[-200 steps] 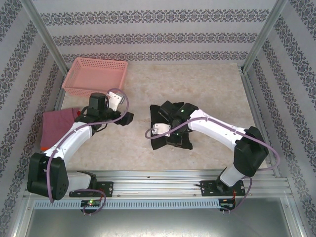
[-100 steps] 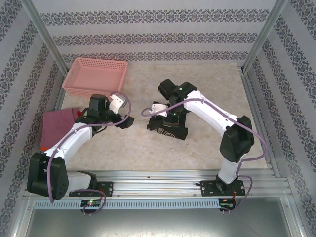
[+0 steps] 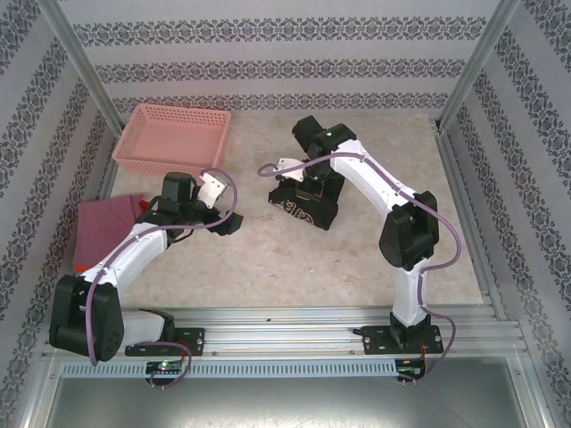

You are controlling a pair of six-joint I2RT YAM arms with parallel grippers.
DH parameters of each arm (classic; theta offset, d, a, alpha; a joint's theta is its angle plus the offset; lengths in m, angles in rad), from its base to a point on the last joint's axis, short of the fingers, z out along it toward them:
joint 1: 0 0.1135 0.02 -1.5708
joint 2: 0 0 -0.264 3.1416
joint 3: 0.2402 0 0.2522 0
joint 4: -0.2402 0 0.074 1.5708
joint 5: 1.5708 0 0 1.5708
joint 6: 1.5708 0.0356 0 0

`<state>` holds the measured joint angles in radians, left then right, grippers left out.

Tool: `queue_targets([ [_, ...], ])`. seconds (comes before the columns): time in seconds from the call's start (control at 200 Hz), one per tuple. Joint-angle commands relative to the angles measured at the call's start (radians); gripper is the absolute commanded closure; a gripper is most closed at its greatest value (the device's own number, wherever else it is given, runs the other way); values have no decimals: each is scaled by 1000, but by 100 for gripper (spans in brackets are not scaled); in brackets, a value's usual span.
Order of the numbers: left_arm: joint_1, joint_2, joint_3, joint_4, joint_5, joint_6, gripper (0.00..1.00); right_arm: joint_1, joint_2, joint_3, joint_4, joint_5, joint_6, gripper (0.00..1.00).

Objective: Fold and stack the t-shirts

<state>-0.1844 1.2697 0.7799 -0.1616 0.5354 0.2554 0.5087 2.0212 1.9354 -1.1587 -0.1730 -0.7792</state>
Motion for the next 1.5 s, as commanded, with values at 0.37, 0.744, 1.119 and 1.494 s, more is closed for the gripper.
queue_targets([
  [0.37, -27, 61, 20, 61, 66, -19, 0, -89, 235, 234, 50, 19, 50, 98],
  [0.744, -44, 91, 45, 61, 80, -35, 0, -147, 429, 417, 200, 166, 188, 85],
  [1.119, -70, 143, 90, 81, 84, -63, 0, -199, 510, 492, 233, 147, 477, 7],
  [1.494, -112, 232, 115, 243, 25, -202, 0, -248, 606, 589, 90, -129, 606, 3],
])
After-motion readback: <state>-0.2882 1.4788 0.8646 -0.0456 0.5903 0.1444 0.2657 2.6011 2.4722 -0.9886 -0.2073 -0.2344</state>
